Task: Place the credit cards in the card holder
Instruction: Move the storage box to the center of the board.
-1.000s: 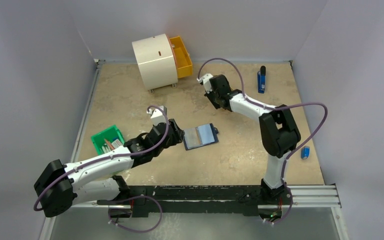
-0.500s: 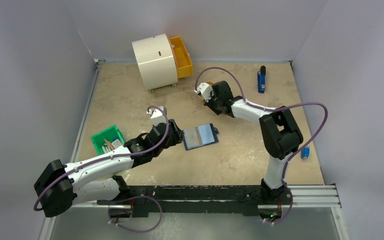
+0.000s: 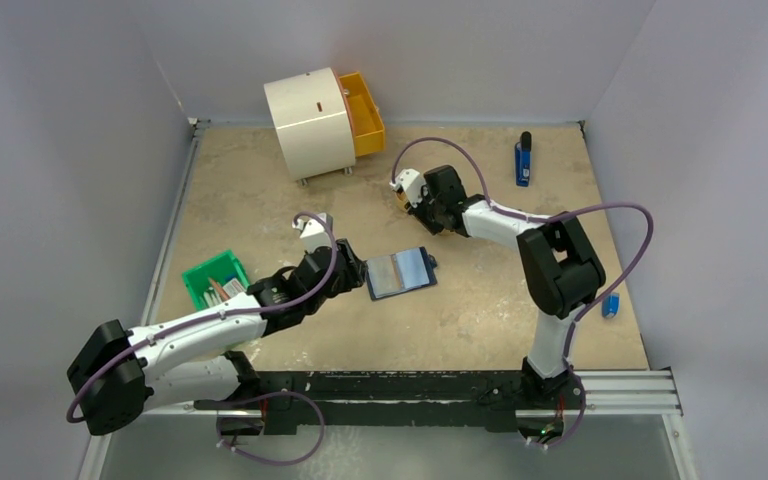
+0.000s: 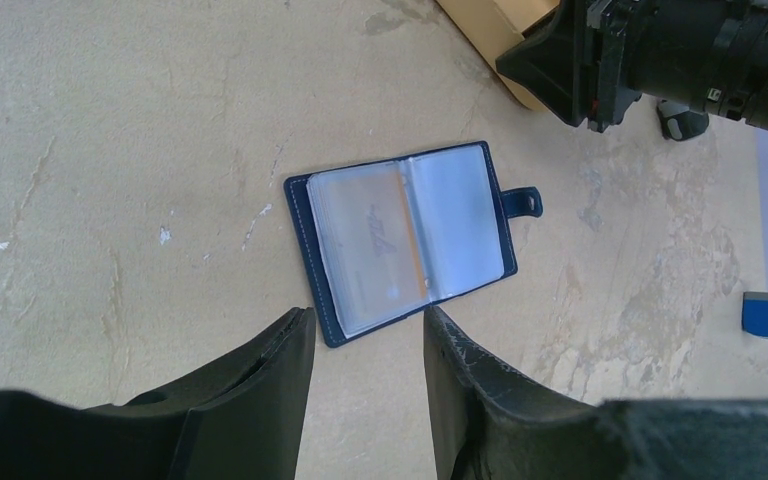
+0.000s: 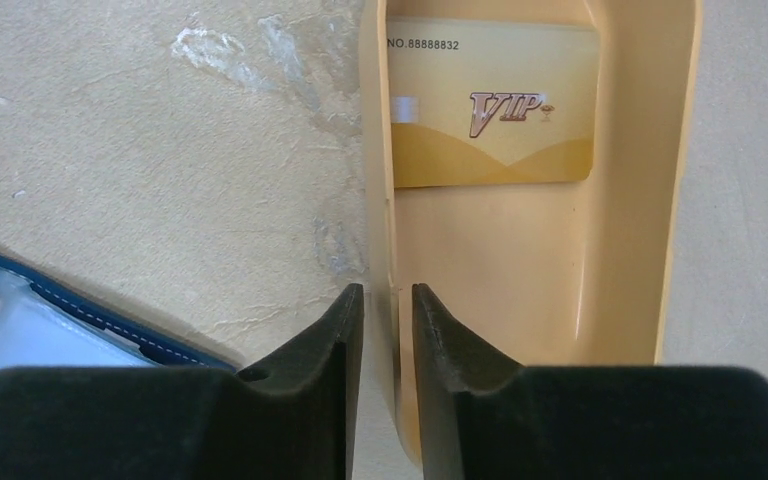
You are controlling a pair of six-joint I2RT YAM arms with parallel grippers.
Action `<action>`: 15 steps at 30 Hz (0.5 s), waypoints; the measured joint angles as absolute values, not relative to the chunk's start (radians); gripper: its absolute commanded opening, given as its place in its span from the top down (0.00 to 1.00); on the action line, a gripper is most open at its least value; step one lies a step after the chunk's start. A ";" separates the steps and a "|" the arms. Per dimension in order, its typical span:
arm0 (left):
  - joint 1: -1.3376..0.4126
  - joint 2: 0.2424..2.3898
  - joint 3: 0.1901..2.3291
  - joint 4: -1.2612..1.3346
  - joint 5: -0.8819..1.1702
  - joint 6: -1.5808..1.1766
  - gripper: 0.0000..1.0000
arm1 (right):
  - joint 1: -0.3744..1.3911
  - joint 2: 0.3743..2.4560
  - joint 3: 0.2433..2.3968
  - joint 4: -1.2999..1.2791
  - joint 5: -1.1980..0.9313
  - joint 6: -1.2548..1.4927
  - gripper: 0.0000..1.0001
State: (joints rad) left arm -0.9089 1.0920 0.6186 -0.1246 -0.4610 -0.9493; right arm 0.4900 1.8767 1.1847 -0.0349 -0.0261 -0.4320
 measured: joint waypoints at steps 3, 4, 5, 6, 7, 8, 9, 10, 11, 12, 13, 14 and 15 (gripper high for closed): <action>-0.909 1.090 0.613 -0.125 -0.461 -0.949 0.57 | 0.490 1.877 1.185 -0.030 -0.019 -0.425 0.58; -0.909 1.090 0.613 -0.126 -0.461 -0.949 0.57 | 0.490 1.876 1.185 -0.030 -0.017 -0.421 0.54; -0.909 1.089 0.611 -0.126 -0.461 -0.949 0.57 | 0.490 1.876 1.185 -0.030 -0.016 -0.416 0.52; -0.909 1.088 0.611 -0.128 -0.461 -0.949 0.57 | 0.490 1.874 1.185 -0.030 -0.012 -0.409 0.50; -0.909 1.087 0.610 -0.130 -0.461 -0.949 0.57 | 0.490 1.869 1.185 -0.031 -0.007 -0.400 0.47; -0.909 1.085 0.609 -0.130 -0.461 -0.949 0.57 | 0.490 1.861 1.184 -0.031 -0.001 -0.391 0.46; -0.909 1.082 0.609 -0.131 -0.462 -0.949 0.57 | 0.490 1.848 1.184 -0.031 0.007 -0.373 0.46; -0.909 1.080 0.609 -0.131 -0.462 -0.949 0.57 | 0.488 1.829 1.182 -0.031 0.009 -0.352 0.46; -0.909 1.076 0.609 -0.131 -0.463 -0.949 0.57 | 0.485 1.802 1.179 -0.031 0.009 -0.324 0.46; -0.909 1.074 0.609 -0.133 -0.465 -0.950 0.57 | 0.479 1.769 1.178 -0.030 0.009 -0.286 0.46; -0.909 1.071 0.609 -0.135 -0.468 -0.950 0.57 | 0.470 1.737 1.178 -0.022 0.009 -0.242 0.47; -0.909 1.068 0.609 -0.138 -0.471 -0.950 0.57 | 0.457 1.708 1.178 -0.010 0.009 -0.189 0.48; -0.909 1.066 0.609 -0.140 -0.473 -0.950 0.57 | 0.445 1.688 1.181 -0.003 0.011 -0.144 0.49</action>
